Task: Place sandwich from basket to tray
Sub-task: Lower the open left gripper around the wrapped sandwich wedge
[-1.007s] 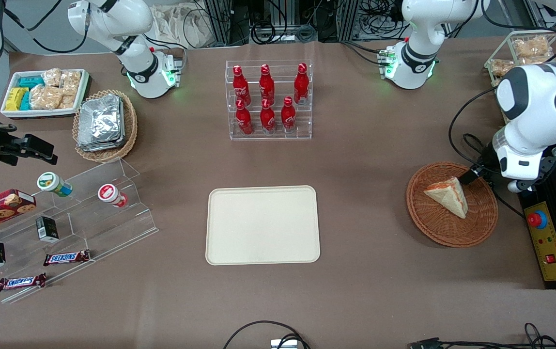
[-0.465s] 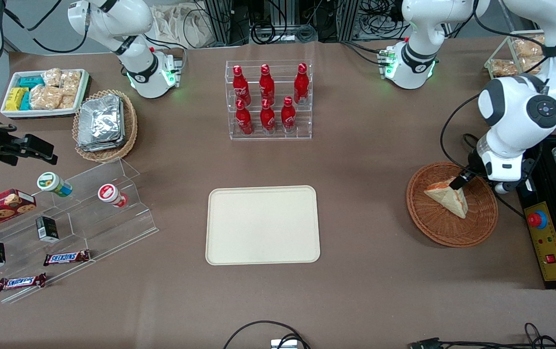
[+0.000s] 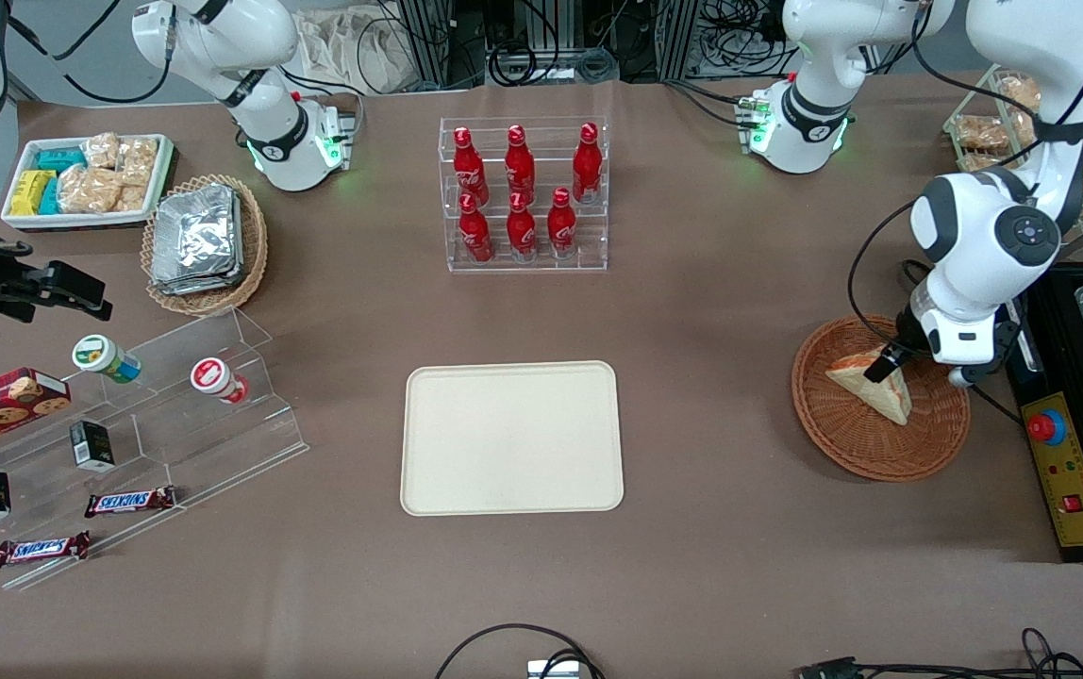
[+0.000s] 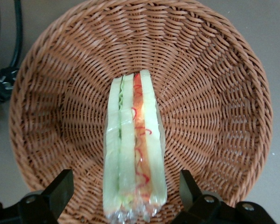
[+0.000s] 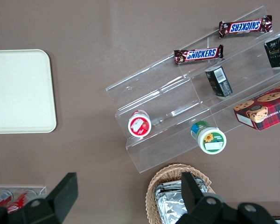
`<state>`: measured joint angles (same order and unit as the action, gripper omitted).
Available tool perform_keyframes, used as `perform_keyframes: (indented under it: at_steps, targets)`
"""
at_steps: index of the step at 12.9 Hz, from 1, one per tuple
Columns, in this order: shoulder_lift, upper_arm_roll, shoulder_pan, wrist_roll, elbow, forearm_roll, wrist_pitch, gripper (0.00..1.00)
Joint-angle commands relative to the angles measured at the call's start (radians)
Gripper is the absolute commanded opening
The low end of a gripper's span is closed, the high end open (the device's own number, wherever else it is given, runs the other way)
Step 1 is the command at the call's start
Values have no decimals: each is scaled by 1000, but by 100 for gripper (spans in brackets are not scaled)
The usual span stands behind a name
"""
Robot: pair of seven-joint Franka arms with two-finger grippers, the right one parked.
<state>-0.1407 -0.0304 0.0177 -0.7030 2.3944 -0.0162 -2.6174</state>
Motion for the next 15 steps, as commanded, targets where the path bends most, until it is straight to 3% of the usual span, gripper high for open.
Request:
perform_keyframes:
  at_steps: [1, 4, 5, 6, 9, 11, 13, 15]
  targets:
    - [-28, 1, 4, -23, 9, -11, -53, 100]
    - [-54, 0, 4, -23, 8, -10, -79, 99]
    - [-59, 0, 4, -23, 8, -10, -88, 95]
    - [-68, 0, 4, -23, 8, -10, -93, 88]
    - [-72, 0, 4, -23, 8, -10, -101, 40]
    - [-68, 0, 2, -12, 5, -11, -101, 17]
    - [-44, 0, -5, -7, 3, -39, -96, 13]
    - [-2, 3, -5, 28, -3, -123, -40, 10]
